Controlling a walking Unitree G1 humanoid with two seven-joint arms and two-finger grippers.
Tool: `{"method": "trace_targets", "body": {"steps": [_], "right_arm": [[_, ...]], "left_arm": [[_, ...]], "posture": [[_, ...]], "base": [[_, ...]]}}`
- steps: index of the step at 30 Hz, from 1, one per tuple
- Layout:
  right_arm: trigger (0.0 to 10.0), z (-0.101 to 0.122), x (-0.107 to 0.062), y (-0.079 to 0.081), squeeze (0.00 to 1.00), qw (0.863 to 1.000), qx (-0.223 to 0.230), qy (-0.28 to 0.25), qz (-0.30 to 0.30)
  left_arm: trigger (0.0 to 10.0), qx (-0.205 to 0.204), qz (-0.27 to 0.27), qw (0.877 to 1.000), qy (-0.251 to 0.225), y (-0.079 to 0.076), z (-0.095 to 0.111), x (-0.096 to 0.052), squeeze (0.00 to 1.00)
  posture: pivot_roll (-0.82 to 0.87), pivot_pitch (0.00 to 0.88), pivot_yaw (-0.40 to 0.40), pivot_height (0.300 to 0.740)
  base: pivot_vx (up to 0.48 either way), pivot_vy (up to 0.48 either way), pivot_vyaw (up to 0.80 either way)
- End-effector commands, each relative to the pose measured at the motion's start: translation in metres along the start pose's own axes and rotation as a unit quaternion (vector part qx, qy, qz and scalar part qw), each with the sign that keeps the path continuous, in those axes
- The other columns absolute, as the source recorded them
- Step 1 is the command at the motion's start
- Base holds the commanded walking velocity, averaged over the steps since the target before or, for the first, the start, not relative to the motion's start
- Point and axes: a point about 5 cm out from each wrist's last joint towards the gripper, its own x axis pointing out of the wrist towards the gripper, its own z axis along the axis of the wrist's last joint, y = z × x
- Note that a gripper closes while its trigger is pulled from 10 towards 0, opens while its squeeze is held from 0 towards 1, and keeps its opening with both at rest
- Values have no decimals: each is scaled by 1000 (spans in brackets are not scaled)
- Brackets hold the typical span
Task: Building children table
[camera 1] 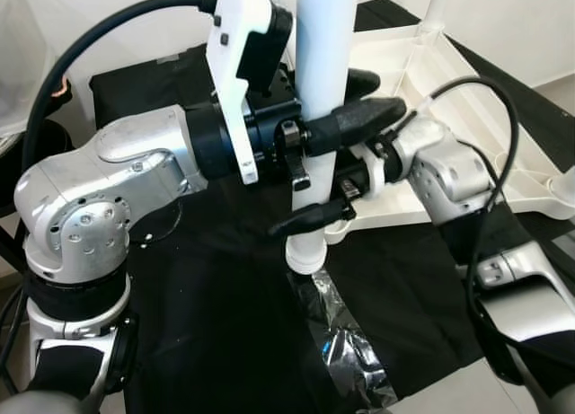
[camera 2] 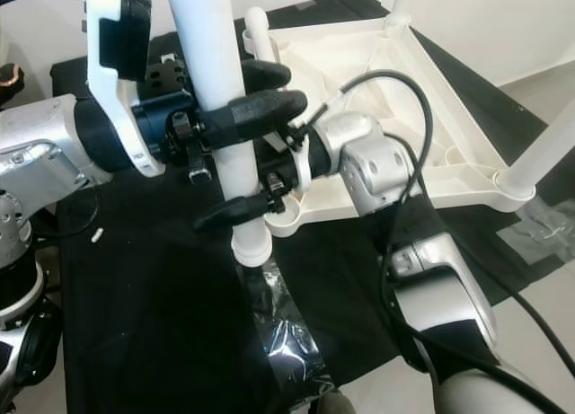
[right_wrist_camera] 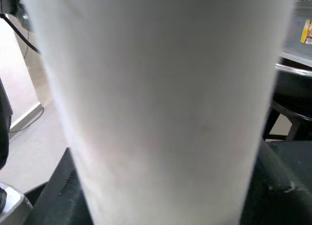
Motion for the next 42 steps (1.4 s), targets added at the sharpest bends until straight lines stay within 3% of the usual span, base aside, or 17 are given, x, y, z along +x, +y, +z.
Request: {"method": "trace_targets", "body": {"steps": [1, 8, 9, 10, 11, 12, 16, 19, 20, 22, 30, 34, 37, 38, 39, 41, 42], "right_arm": [[0, 10, 33, 3, 0, 997, -21, -29, 74], [0, 9, 34, 4, 0, 997, -19, -39, 71], [0, 9, 33, 4, 0, 997, -21, -41, 67], [0, 9, 32, 3, 0, 997, -23, -42, 62], [0, 9, 32, 3, 0, 997, -24, -42, 58], [0, 9, 31, 2, 0, 998, -27, -42, 44], [0, 8, 28, -1, 0, 998, -34, -42, 16], [0, 10, 18, -10, 0, 996, -47, -41, -68], [0, 11, 9, -17, 0, 990, -51, -35, -126], [0, 12, -4, -26, 0, 977, -58, -25, -204], [0, 19, -36, -42, 0, 933, -63, -19, -354], [0, 26, -50, -39, 0, 927, -63, -37, -367], [0, 34, -62, -30, 0, 934, -64, -61, -345], [0, 34, -62, -30, 0, 934, -64, -61, -345], [4157, 34, -65, -27, 0, 939, -62, -63, -331], [4157, 34, -67, -25, 0, 942, -60, -64, -323], [10000, 33, -68, -20, 0, 951, -54, -60, -299]], "left_arm": [[0, -16, -152, 987, -40, -35, 5, 22, 0], [0, -7, -137, 989, -56, -31, 10, 22, 0], [1176, -4, -128, 990, -62, -29, 12, 21, 0], [4706, 4, -118, 991, -67, -26, 15, 21, 314], [6510, 9, -107, 992, -71, -23, 17, 21, 624], [10000, 13, -87, 993, -80, -18, 20, 20, 1000], [10000, 8, -70, 993, -94, -11, 24, 20, 1000], [10000, 11, -5, 991, -134, 8, 37, 14, 1000], [10000, 14, 48, 987, -151, 39, 46, -2, 1000], [10000, 28, 118, 978, -170, 75, 60, -32, 1000], [10000, 88, 278, 944, -154, 96, 75, -88, 1000], [10000, 82, 386, 916, -69, 101, 37, -118, 1000], [10000, 23, 477, 878, 35, 93, -38, -150, 1000], [10000, 23, 477, 878, 35, 93, -38, -150, 1000], [10000, 4, 483, 873, 66, 84, -62, -157, 0], [10000, -9, 482, 873, 82, 77, -76, -160, 0], [10000, -28, 486, 867, 103, 63, -97, -161, 0]], "posture": [[2, 167, 52, 740], [1, 162, 48, 740], [1, 162, 48, 740], [-2, 162, 46, 740], [-2, 162, 46, 740], [-4, 162, 44, 740], [-5, 164, 42, 740], [-8, 172, 35, 740], [-6, 175, 32, 740], [-4, 180, 26, 740], [0, 209, 8, 740], [0, 231, 4, 740], [2, 248, 5, 740], [2, 248, 5, 740], [2, 259, 7, 740], [2, 261, 8, 740], [2, 268, 14, 740]], "base": [[0, 0, 0], [0, 0, 0], [0, 0, 0], [0, 0, 0], [0, 0, 0], [0, 0, 0], [0, 0, 0], [0, 0, 0], [0, 0, 0], [0, 0, 0], [0, 0, 0], [0, 0, 0], [0, 0, 0], [0, 0, 0], [0, 0, 0], [0, 0, 0], [0, 0, 0]]}}
